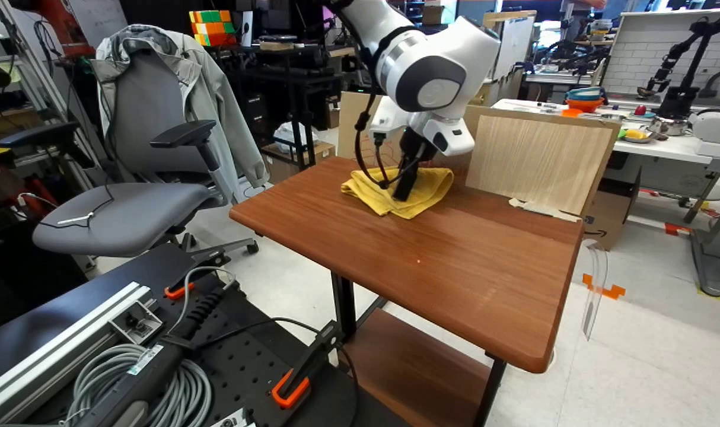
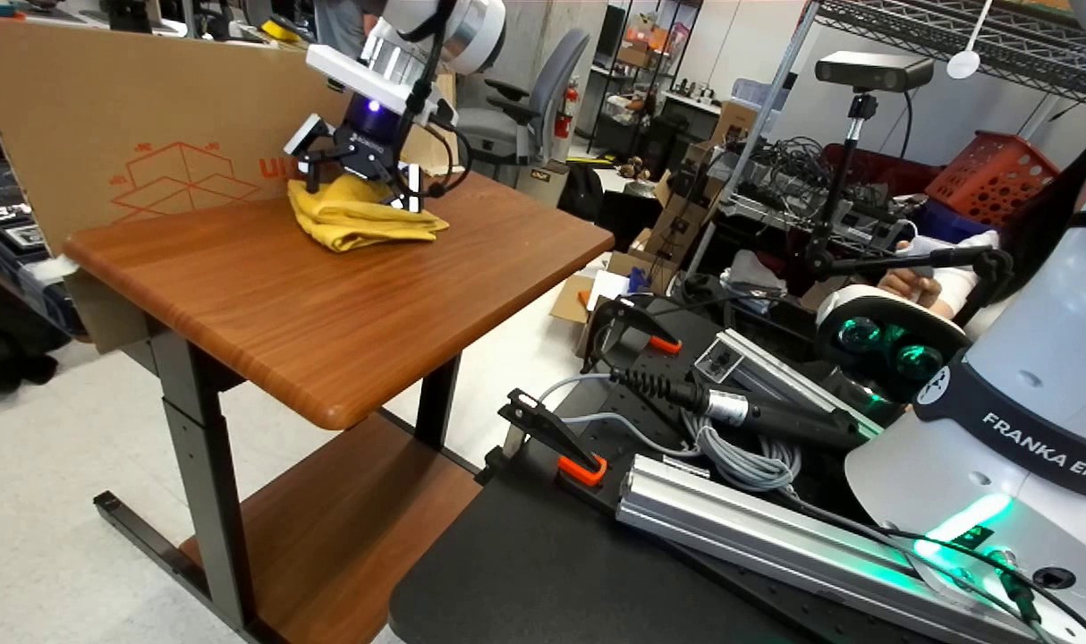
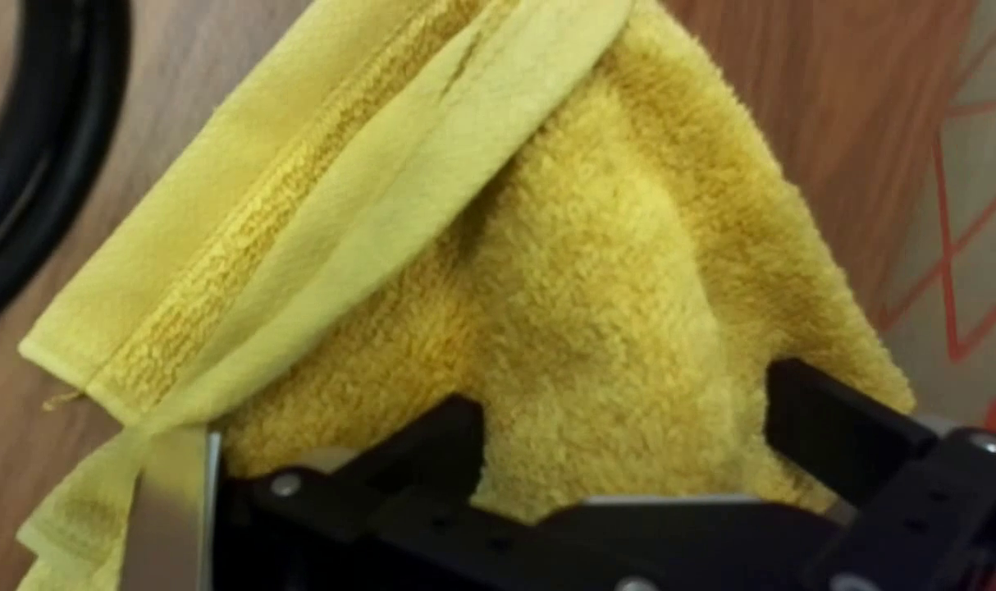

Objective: Use the yellow towel to wipe the table

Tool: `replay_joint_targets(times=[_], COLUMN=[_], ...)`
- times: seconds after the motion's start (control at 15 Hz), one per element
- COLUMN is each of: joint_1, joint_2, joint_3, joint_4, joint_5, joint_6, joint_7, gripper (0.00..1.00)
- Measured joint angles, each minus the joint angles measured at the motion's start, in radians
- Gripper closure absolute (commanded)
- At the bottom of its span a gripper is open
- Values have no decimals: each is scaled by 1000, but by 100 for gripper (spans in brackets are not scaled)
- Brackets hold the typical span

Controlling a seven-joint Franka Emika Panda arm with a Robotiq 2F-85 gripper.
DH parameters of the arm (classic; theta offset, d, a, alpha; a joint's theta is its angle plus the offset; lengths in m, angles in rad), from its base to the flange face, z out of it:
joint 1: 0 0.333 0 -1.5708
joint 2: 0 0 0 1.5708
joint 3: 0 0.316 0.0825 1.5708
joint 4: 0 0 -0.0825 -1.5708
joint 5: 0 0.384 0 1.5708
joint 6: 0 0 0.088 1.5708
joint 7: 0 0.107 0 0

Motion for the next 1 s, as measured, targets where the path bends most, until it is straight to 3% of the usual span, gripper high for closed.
replay_joint_targets(times=[0.27, 0.6, 0.8, 1.0], joint_1=[30, 39, 36, 30], joint_2=[-101, -244, -306, -310], joint_3=[40, 33, -4, -89], joint_4=[-181, -434, -542, -539], joint_5=[44, 52, 49, 40], joint_6=[1, -19, -19, -9], joint_7=[-110, -294, -381, -394], gripper=[0, 0, 0, 0])
